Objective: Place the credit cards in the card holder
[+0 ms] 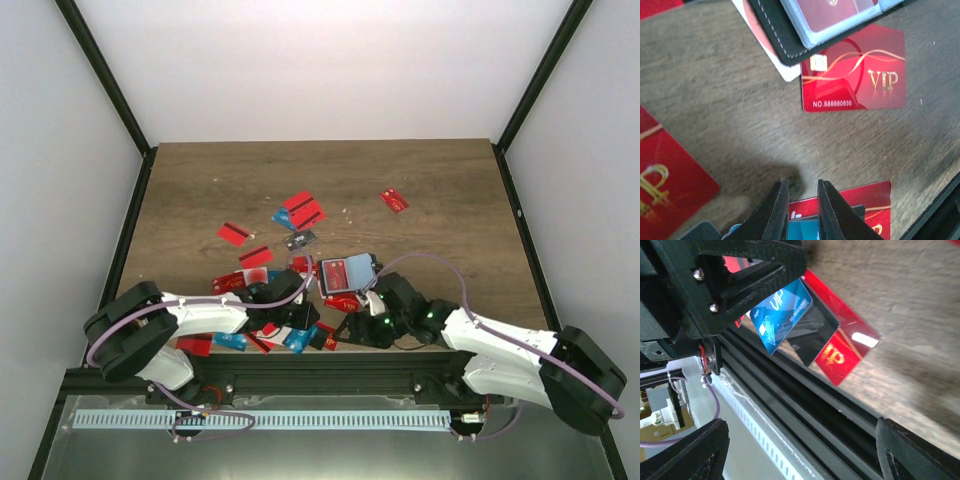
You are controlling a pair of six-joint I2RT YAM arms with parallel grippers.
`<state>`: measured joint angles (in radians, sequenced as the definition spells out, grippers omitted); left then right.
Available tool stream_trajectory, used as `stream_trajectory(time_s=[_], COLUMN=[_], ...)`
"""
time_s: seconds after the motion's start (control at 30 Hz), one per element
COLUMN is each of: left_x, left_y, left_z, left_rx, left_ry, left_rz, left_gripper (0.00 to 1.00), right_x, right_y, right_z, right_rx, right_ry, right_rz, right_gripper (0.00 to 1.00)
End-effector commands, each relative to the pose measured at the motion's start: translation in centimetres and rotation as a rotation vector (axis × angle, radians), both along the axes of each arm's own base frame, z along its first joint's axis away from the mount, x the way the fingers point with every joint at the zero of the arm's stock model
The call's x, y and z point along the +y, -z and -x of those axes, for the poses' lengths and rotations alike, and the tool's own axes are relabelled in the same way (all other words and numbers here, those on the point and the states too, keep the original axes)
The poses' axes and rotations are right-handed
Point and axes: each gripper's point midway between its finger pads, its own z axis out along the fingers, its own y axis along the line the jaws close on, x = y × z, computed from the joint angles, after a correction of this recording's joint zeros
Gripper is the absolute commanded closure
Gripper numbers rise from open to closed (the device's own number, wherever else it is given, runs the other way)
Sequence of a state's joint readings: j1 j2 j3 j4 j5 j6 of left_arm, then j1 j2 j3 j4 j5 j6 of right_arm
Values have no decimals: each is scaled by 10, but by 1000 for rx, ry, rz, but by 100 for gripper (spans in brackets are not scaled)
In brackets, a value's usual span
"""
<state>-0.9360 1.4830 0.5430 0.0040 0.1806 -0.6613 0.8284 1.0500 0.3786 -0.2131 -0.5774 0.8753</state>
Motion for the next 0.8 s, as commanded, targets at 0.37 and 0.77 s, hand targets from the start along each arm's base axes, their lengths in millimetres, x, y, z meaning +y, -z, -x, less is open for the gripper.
stream_trajectory(time_s=[0.37, 0.77], left_x=[24, 83], left_y=[-33, -15], left_z=[2, 16], left_rx=[-53, -18], left_ry=[-120, -281], left_rz=[-32, -178], left_gripper=[77, 75], right_x=[56, 98], right_y=[-13, 6], right_z=[27, 34], right_rx=[65, 137], right_ry=[48, 184], right_rz=[-109, -81], right_gripper=[19, 27])
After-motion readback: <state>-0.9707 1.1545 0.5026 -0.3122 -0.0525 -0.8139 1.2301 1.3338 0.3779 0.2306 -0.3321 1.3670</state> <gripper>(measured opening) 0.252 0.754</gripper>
